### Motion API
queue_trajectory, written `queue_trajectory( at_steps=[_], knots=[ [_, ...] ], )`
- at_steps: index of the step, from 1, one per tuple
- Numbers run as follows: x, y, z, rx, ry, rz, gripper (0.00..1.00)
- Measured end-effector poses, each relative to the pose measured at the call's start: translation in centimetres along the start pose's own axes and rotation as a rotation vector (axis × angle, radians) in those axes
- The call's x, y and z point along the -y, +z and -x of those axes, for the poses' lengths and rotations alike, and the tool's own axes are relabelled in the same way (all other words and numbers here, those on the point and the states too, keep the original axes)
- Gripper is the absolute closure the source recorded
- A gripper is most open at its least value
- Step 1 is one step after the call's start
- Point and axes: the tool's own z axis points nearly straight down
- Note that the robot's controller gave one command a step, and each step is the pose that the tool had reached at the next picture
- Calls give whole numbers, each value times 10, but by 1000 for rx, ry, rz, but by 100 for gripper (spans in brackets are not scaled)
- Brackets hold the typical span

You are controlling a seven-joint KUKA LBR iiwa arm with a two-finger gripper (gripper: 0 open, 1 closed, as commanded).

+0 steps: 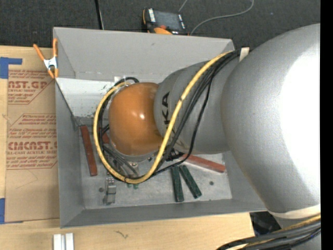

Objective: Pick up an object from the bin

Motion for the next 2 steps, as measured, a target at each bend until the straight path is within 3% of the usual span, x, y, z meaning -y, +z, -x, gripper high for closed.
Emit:
queue_trajectory(
  at_steps=[1, 2],
  knots=[
    [60, 55, 59, 8, -572, -2, 0],
    [125, 61, 94, 14, -258, 1, 0]
  ],
)
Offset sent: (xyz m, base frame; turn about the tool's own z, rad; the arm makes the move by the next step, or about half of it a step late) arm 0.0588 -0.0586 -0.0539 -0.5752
